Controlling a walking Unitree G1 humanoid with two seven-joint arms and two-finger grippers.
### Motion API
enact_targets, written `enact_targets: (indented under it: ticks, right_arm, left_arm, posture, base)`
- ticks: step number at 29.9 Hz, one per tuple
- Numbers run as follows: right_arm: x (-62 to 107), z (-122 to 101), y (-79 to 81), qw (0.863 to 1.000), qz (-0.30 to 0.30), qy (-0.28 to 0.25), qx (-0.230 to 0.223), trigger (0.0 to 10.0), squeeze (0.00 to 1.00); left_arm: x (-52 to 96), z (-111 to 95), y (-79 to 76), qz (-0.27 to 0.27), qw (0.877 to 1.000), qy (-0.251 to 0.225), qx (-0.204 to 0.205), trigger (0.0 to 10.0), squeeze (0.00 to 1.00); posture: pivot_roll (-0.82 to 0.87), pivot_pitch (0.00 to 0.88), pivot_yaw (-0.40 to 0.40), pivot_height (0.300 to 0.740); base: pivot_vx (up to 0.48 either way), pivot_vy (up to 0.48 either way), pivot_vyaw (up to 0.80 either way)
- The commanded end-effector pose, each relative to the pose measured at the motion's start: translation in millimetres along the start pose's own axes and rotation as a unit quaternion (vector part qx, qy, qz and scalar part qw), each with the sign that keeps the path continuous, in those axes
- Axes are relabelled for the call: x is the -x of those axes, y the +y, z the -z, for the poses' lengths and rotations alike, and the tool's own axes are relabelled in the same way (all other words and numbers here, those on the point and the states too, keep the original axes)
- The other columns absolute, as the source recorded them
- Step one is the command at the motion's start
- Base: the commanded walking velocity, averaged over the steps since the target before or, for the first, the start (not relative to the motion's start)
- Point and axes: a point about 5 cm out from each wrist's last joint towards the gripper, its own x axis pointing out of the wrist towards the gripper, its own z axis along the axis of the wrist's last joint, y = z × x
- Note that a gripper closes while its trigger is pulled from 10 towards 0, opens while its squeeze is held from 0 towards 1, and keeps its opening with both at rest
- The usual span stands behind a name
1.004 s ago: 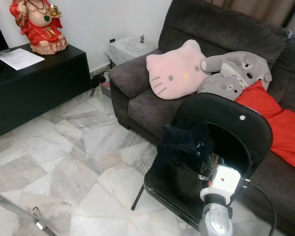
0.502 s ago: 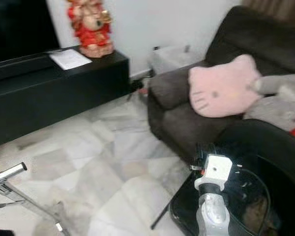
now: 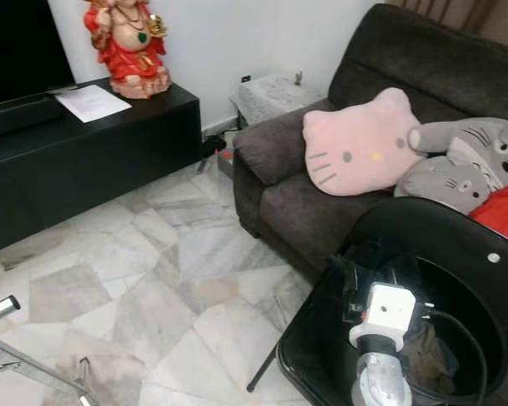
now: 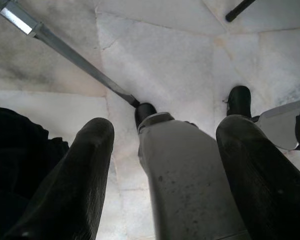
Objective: Hang hanger
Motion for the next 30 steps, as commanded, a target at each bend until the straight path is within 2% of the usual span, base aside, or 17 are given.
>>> enact_targets:
  ticks: [1,7,11,13,15,16,17,18,19,22,23,29,30]
  right_arm:
    - [6.3,-6.1,5.9,0.998,-0.04,0.004,0.04,10.0,1.0]
    - [14.9,-21.0,-3.2,0.997,-0.049,0.006,0.055,10.0,1.0]
    - [24.1,-19.5,-0.4,0.991,-0.081,0.03,0.102,10.0,1.0]
    - [27.6,-16.5,0.2,0.984,-0.088,0.052,0.145,10.0,1.0]
    - [25.9,-14.3,-1.8,0.985,-0.074,0.064,0.139,10.0,1.0]
    - [23.0,-11.0,-3.7,0.991,-0.048,0.086,0.094,10.0,1.0]
    - [21.6,-8.3,-5.0,0.992,-0.026,0.108,0.057,10.0,0.44]
    - [20.2,-8.3,-5.3,0.992,-0.023,0.116,0.048,10.0,0.0]
    - [19.4,-8.6,-5.2,0.992,-0.024,0.116,0.048,10.0,0.0]
    - [14.7,-15.7,-2.4,0.987,-0.066,0.097,0.112,10.0,0.0]
    - [13.8,-17.0,-1.6,0.985,-0.075,0.095,0.121,10.0,0.0]
    - [10.5,-17.4,-6.0,0.982,-0.072,0.117,0.126,10.0,0.0]
    - [9.8,-16.4,-7.0,0.984,-0.061,0.126,0.111,10.0,0.0]
  left_arm:
    - [2.8,15.1,-1.0,0.005,1.0,0.028,-0.009,10.0,0.0]
    - [3.6,16.0,2.2,0.006,0.999,0.029,-0.013,10.0,0.0]
    - [3.7,16.5,2.0,0.008,0.999,0.03,-0.019,10.0,0.0]
    - [3.5,16.1,1.1,0.01,0.999,0.03,-0.02,10.0,0.0]
    - [3.2,15.8,0.0,0.011,0.999,0.03,-0.021,10.0,0.0]
    - [2.5,14.8,-2.5,0.012,0.999,0.03,-0.023,10.0,0.0]
    - [1.9,13.6,-4.3,0.014,0.999,0.03,-0.026,10.0,0.0]
    - [1.2,11.8,-5.7,0.015,0.999,0.029,-0.027,10.0,0.0]
    - [0.8,10.7,-6.4,0.016,0.999,0.028,-0.028,10.0,0.0]
    - [-0.6,5.1,-7.6,0.017,0.999,0.022,-0.028,10.0,0.0]
    - [-0.8,4.3,-7.6,0.017,0.999,0.021,-0.029,10.0,0.0]
    - [-0.7,2.4,-5.0,0.019,0.999,0.019,-0.033,10.0,0.0]
    - [-0.6,2.2,-4.4,0.019,0.999,0.019,-0.034,10.0,0.0]
  posture:
    - [-0.17,0.104,-0.047,0.74]
    - [-0.18,0.109,-0.049,0.74]
    - [-0.19,0.108,-0.05,0.74]
    - [-0.19,0.108,-0.048,0.74]
    - [-0.19,0.107,-0.047,0.74]
    - [-0.19,0.107,-0.047,0.74]
    - [-0.19,0.1,-0.045,0.74]
    - [-0.19,0.097,-0.046,0.74]
    - [-0.18,0.096,-0.046,0.74]
    - [-0.19,0.089,-0.045,0.74]
    - [-0.19,0.086,-0.045,0.74]
    - [-0.18,0.076,-0.046,0.74]
    - [-0.18,0.075,-0.046,0.74]
  base:
    - [0.0,0.0,0.0]
    - [0.0,0.0,0.0]
    - [0.0,0.0,0.0]
    - [0.0,0.0,0.0]
    - [0.0,0.0,0.0]
    - [0.0,0.0,0.0]
    - [0.0,0.0,0.0]
    - [0.0,0.0,0.0]
    - [0.0,0.0,0.0]
    - [0.0,0.0,0.0]
    - [0.0,0.0,0.0]
    - [0.0,0.0,0.0]
    - [0.0,0.0,0.0]
